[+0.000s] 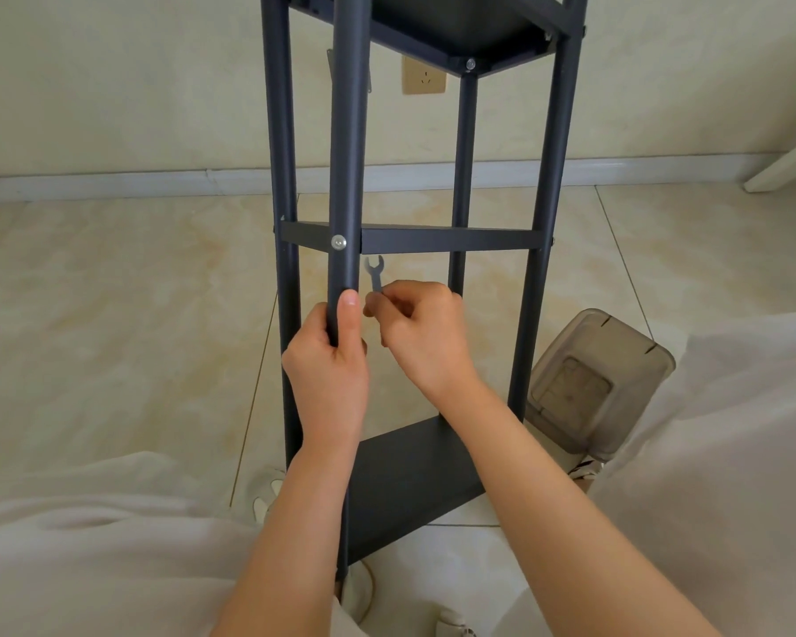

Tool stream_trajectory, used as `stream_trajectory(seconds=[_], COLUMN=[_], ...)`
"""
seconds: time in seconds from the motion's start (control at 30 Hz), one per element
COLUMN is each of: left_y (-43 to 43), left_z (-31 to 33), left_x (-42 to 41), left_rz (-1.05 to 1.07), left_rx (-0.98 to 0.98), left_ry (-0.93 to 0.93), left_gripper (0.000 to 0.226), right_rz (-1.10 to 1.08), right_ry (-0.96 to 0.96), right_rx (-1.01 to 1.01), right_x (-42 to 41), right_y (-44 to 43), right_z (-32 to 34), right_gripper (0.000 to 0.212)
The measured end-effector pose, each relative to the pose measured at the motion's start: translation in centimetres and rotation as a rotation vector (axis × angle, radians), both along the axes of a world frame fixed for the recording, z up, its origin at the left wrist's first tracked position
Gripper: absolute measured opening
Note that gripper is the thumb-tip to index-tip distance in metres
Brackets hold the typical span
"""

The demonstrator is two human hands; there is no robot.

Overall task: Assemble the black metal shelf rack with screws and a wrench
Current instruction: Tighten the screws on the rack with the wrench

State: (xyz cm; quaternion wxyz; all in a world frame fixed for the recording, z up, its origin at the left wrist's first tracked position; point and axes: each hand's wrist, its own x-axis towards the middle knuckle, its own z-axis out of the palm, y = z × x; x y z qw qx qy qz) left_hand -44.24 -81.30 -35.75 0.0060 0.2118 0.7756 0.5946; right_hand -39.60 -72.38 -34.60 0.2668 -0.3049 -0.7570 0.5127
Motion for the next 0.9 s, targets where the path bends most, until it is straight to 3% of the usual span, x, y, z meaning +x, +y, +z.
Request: stream_trajectory(seconds=[0.27,0.9], left_y=[0.0,0.0], left_z=[-0.1,0.1], left_x=[0.1,0.2], left_rz=[-0.015,-0.04], left_rx=[0.018,0.032], left_ry=[-0.037,-0.041], left_gripper=[0.052,0.051], right_rz=[0.046,0.083], right_ry=[-0.061,0.024], right_rx=[0.049,0.153], right_x=[0.1,-1.2], right_y=[1.1,1.2], right_z=[1.7,2.0], right_gripper=[0.028,0.03])
